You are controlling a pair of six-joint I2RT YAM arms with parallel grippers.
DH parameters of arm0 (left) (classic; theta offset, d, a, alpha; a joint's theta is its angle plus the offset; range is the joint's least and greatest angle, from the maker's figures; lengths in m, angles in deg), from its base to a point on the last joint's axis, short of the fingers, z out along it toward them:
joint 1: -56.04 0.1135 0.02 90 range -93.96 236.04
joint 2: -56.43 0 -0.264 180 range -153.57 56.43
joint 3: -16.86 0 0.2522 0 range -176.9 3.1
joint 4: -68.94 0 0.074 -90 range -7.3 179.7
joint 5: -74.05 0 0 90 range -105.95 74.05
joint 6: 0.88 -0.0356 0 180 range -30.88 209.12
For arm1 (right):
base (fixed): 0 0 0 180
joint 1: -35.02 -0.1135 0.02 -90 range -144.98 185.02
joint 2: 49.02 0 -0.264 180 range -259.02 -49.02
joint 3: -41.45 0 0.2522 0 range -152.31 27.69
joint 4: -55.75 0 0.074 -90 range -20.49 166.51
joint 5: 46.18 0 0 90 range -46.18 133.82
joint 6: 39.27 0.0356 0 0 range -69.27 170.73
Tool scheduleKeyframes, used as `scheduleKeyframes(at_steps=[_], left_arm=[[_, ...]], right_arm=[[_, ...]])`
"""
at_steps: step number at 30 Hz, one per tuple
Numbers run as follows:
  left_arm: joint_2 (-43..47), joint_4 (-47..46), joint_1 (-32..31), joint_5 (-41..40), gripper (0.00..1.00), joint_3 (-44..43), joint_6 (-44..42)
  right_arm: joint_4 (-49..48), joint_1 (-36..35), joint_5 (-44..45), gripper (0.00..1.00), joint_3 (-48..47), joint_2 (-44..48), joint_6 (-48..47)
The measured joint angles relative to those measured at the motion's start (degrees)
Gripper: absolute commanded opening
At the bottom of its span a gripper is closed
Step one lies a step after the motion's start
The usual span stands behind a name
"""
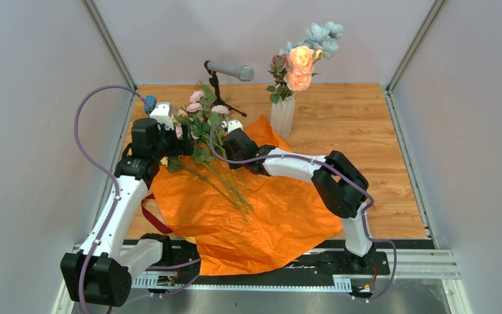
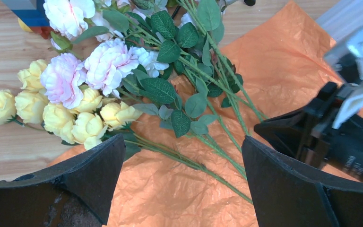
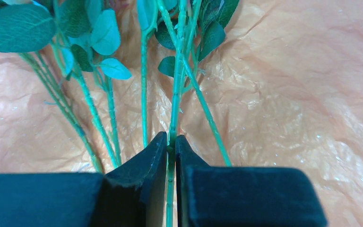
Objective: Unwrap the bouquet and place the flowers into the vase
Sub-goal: Pick up the fake flower from the wrapping paper.
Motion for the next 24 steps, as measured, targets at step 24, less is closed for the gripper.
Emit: scheduleKeyframes(at_steps=[24], left_arm=[[11.19,-30.77,0.00,17.53,1.00,16.59,38.91]], right_arm=[[-33.75,-0.31,-14.01,0.00,30.99,30.56,0.72]])
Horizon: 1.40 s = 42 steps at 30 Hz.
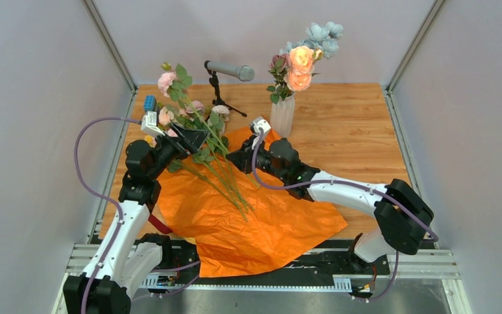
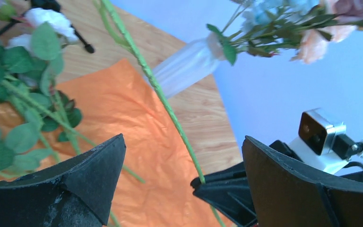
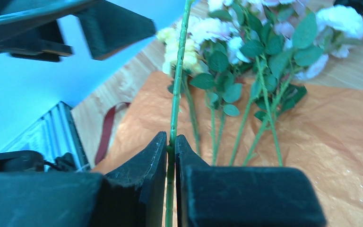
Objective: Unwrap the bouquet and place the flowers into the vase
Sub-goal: Pick up the fake flower from the wrapping paper.
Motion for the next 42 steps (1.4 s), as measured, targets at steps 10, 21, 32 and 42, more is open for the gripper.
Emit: scheduleKeyframes(at_steps=[10,21,32,42], left_arm=[[0.42,-8.41,0.00,3.06,0.74,1.88,9.22],[1.57,-10.51,-0.17,5.70,0.00,1.92,9.38],[4.68,-9.90,-1.03,11.54,0.00,5.64,-0.02],[6.01,-0.83,-11.52,13.97,0.00,5.66,-12.09]], right_arm=[[-7.76,-3.21,-2.23,0.00,3.02,5.16,0.81],[-5.49,-3.98,-3.26,0.17,2.56,5.16,0.66],[5.73,-0.13,-9.53,0.64,-3.23,5.31,-0.09],[12.02,5.42,-21.62,0.65,-20.65,0.59,2.69]])
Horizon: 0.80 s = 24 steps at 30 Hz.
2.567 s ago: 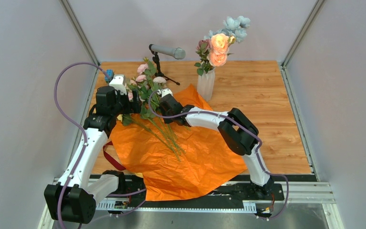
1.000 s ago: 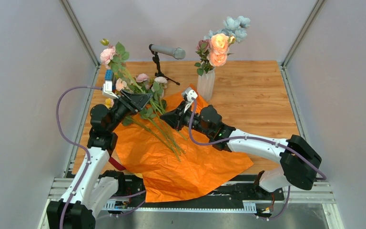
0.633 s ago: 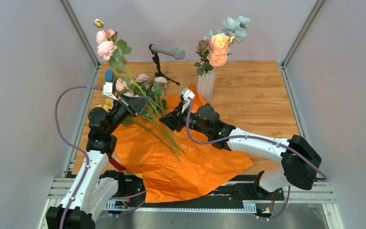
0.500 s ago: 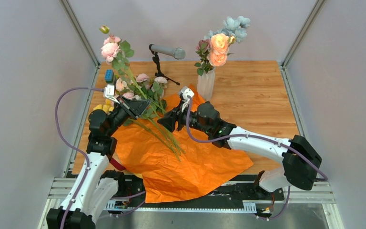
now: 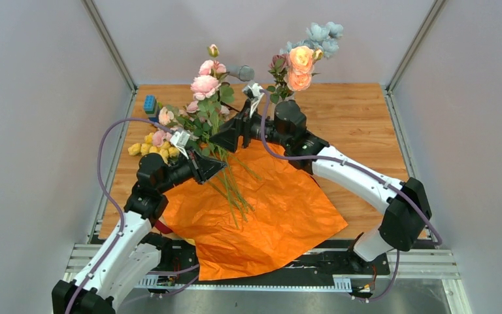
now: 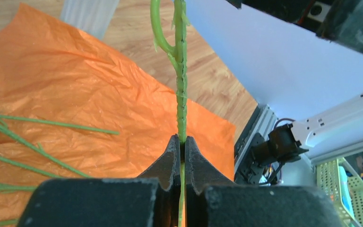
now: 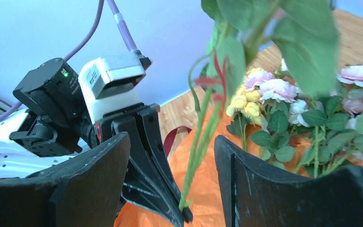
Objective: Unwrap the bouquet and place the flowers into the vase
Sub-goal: Pick up the fake flower from the wrapping paper.
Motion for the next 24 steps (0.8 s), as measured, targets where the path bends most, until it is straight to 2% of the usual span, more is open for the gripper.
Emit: scheduleKeyframes(at_steps=[4,7,9,11,12,13,14,15,16,17,19,24], left_arm=[[0.50,2.38,-1.42,0.13,0.00,0.00,-2.25],[1.05,3.85,-1.60,-0.02,0.00,-0.15,-3.56],[1.11,4.72,-1.64,0.00,0.00,-0.28,-4.26],[1.11,5.46,-1.64,0.00,0.00,-0.39,-4.92],[1.11,5.66,-1.64,0.09,0.02,-0.39,-5.18],[1.14,5.70,-1.68,0.20,0.16,-0.42,-5.44],[1.18,5.90,-1.73,0.35,0.43,-0.68,-5.73],[1.22,6.27,-1.77,0.28,0.63,-0.90,-6.16],[1.22,6.78,-1.77,0.11,0.78,-1.16,-6.71],[1.22,7.37,-1.77,-0.24,0.89,-1.42,-7.30],[1.22,8.72,-1.77,-1.51,0.99,-1.86,-7.61],[-0.46,15.61,-1.73,-5.53,1.00,-5.77,-11.85]], right_arm=[[1.07,-0.04,-3.39,0.59,-3.45,-3.78,1.09],[2.19,-0.04,-6.01,0.46,-4.02,-6.29,2.34],[3.08,-0.04,-7.10,0.29,-4.02,-7.30,3.04],[3.56,-0.04,-7.78,0.05,-4.02,-7.82,3.76],[3.74,-0.04,-7.78,0.00,-4.02,-7.82,3.72],[3.80,-0.02,-7.80,0.00,-4.02,-7.82,3.80],[3.82,0.02,-7.74,0.00,-4.00,-7.82,3.89],[3.80,0.04,-7.78,0.00,-4.00,-7.82,3.89],[3.80,0.07,-7.74,0.00,-3.98,-7.72,3.72],[3.89,0.02,-7.78,0.00,-3.98,-7.56,3.45],[5.20,-0.02,-7.23,0.00,-3.96,-6.60,1.51],[10.84,-0.04,-1.92,0.00,-3.87,-0.90,-8.68]])
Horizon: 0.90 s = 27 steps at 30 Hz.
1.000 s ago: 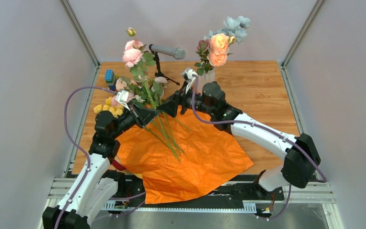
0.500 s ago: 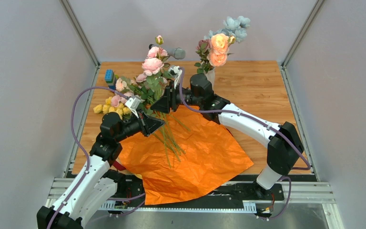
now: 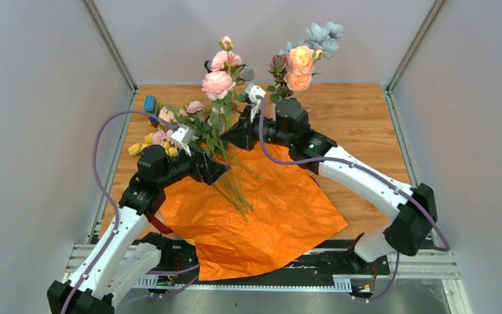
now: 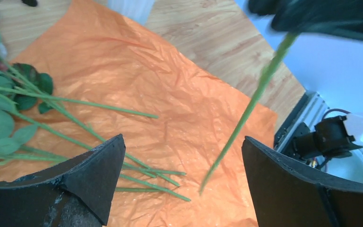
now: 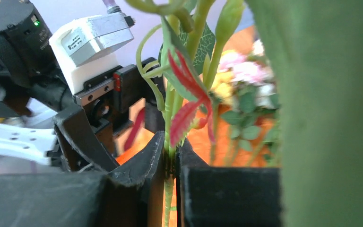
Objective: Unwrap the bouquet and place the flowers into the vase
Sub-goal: Pick up the fake flower from the wrapping paper.
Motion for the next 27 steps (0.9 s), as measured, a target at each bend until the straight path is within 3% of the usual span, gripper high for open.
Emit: scheduleKeyframes(at_steps=[7,13,20,27], left_arm=[[-4.52,6.49,5.40,-6.21,1.00,-7.72,-6.71],[-7.32,13.92,11.08,-20.06,1.00,-12.09,-11.34],[-2.19,16.94,11.10,-30.73,1.00,-10.32,-15.26],[-1.38,17.22,11.08,-33.11,1.00,-10.23,-16.22]], right_arm=[[5.88,0.00,20.00,0.00,-4.98,6.91,-21.09],[2.19,0.07,33.73,0.00,-8.55,5.57,-35.60],[-4.66,1.51,38.77,0.00,-16.85,-1.86,-44.87],[-7.56,1.92,39.12,0.00,-22.80,-6.43,-50.18]])
